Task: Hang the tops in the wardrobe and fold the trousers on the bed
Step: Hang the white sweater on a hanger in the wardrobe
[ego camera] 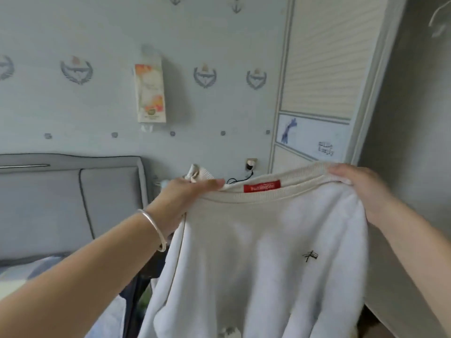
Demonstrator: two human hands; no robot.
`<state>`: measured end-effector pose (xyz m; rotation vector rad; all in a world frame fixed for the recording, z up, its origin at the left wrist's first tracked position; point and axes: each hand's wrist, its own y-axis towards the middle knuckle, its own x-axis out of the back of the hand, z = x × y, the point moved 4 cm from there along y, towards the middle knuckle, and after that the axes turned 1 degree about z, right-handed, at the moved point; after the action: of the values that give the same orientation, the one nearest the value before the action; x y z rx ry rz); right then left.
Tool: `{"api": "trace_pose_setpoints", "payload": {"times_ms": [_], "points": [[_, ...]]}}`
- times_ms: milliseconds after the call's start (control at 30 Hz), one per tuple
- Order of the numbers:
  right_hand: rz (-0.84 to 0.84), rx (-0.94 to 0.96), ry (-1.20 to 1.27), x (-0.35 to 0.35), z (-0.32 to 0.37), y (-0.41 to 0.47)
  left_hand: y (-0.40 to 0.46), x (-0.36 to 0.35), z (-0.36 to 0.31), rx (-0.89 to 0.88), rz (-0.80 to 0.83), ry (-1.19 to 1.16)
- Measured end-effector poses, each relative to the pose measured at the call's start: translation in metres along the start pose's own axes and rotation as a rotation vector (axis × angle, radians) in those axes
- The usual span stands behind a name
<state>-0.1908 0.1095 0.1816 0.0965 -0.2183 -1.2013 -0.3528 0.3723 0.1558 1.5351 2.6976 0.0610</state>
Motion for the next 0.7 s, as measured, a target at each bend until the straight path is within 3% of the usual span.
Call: {"api": "trace_pose_setpoints", "payload": {"times_ms": [167,267,333,433,533,600,633,700], "points": [[-0.451,0.085,-0.29,0.161,0.017,0.024,0.056,-0.175,-0.035,-0.157,0.092,0.088],[-0.627,0.0,-0.403,0.239,0.013,0.041,0.083,-0.272,-0.042,-0.199,0.089,0.151],[-0.675,-0.113,-0.198,0.283,0.001,0.049,0.104,-0.324,-0.037,-0.217,0.1,0.252],[-0.708,-0.275,0.336,0.327,-0.017,0.059,0.147,-0.387,-0.013,-0.348,0.14,0.779],[-0.764,-0.259,0.51,0.36,-0.019,0.083,0.185,-0.445,0.01,-0.361,0.225,1.003],[-0.796,-0.119,0.486,0.381,-0.014,0.109,0.208,-0.493,0.022,-0.223,0.405,0.826],[-0.821,-0.065,0.444,0.395,-0.014,0.123,0.217,-0.516,0.03,-0.053,0.577,0.665],[-0.881,-0.042,0.331,0.412,-0.016,0.138,0.223,-0.546,0.036,0.328,0.776,0.071]]}}
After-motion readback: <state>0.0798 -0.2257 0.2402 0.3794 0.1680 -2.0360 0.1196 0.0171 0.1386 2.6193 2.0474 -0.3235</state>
